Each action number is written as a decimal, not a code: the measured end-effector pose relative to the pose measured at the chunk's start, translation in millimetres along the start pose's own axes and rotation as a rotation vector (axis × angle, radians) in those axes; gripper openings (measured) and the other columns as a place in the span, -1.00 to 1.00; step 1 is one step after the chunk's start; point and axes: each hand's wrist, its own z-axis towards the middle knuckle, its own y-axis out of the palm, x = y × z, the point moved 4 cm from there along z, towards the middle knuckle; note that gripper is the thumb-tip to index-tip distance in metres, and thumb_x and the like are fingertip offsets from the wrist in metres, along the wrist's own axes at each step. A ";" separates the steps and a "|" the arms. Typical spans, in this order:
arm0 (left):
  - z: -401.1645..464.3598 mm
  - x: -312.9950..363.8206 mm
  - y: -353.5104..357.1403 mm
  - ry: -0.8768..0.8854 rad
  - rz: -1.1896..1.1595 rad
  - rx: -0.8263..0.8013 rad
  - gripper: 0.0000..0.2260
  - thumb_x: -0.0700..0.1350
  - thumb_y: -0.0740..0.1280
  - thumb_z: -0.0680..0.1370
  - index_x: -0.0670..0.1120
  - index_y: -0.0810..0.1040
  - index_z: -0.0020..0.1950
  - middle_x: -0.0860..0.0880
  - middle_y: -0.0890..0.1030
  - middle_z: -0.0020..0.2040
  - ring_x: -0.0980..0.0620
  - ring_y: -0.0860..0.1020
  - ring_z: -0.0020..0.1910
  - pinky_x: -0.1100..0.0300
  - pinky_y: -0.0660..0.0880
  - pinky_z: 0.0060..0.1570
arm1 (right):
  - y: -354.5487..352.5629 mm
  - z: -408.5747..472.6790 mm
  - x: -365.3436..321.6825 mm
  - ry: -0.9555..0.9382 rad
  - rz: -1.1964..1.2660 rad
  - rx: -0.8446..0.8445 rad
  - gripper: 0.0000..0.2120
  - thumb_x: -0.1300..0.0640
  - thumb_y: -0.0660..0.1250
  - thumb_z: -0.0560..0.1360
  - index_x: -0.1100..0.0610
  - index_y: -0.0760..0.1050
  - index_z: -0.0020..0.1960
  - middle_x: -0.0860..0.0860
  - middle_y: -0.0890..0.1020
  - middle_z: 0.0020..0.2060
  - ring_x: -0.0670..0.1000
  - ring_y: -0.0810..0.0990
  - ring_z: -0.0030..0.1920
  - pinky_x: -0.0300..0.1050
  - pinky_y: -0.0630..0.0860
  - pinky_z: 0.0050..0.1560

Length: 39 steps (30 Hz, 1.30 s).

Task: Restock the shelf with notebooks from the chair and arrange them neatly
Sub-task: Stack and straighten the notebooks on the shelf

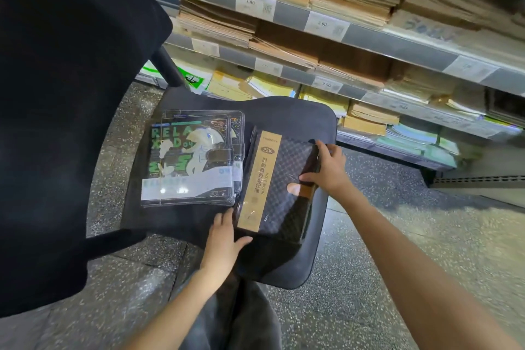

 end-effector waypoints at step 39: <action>-123.2 282.4 -209.4 0.550 -0.420 0.283 -0.49 -0.19 0.43 0.43 -0.02 0.38 0.34 0.02 0.48 0.06 0.27 0.48 -0.18 0.55 0.41 -0.23 | -367.0 -169.0 -174.5 -0.322 0.404 0.577 -0.17 0.32 0.51 0.29 -0.06 0.21 0.41 -0.03 0.44 0.24 0.01 0.48 0.19 -0.16 0.51 0.14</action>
